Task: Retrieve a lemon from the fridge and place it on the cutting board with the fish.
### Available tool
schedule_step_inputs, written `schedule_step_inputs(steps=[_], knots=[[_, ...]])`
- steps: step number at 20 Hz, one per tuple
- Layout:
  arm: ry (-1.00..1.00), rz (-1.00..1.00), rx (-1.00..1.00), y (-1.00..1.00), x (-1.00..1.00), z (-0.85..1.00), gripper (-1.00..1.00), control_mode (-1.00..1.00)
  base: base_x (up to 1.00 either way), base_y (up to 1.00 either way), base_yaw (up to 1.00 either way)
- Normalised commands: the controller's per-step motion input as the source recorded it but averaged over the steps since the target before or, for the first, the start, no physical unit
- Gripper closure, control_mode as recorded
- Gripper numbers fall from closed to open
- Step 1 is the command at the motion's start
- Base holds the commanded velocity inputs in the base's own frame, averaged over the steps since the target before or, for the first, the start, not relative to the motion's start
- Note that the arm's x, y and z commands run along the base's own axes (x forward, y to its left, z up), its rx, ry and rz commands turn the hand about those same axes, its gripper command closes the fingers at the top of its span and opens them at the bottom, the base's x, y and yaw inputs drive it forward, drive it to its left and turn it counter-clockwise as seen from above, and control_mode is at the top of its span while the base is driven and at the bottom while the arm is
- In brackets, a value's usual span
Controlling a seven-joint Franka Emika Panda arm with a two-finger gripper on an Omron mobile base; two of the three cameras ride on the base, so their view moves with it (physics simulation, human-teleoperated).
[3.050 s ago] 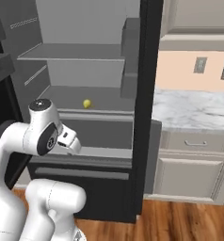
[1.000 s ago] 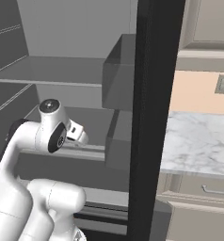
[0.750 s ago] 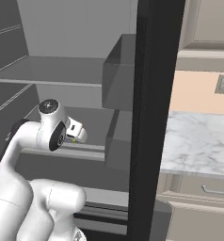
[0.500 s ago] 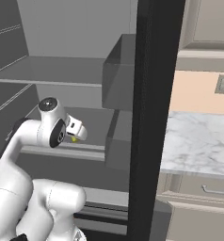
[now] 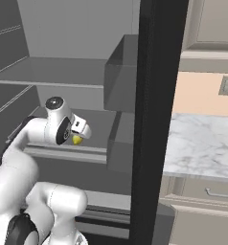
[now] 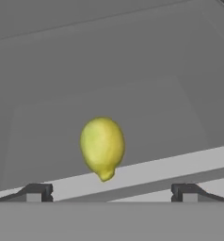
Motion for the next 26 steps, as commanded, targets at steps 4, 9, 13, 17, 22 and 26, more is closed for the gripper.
schedule_step_inputs(steps=[4,9,13,17,22,26], knots=[[0.01,0.00,0.00,0.07,0.61,-0.05,-1.00,-1.00,0.00,0.00,0.00],[0.03,0.00,0.00,0.14,0.35,-0.02,-1.00,-1.00,0.00,0.00,0.00],[0.07,0.00,0.00,0.01,0.01,-0.11,-1.00,-1.00,0.00,0.00,0.00],[0.00,0.00,0.00,0.00,-0.01,-0.09,-1.00,-1.00,0.00,0.00,0.00],[0.00,0.00,0.00,0.00,-0.20,-0.04,-1.00,-1.00,0.00,0.00,0.00],[0.00,0.00,0.00,-0.01,-0.20,-0.08,-1.00,-1.00,0.00,0.00,0.00]])
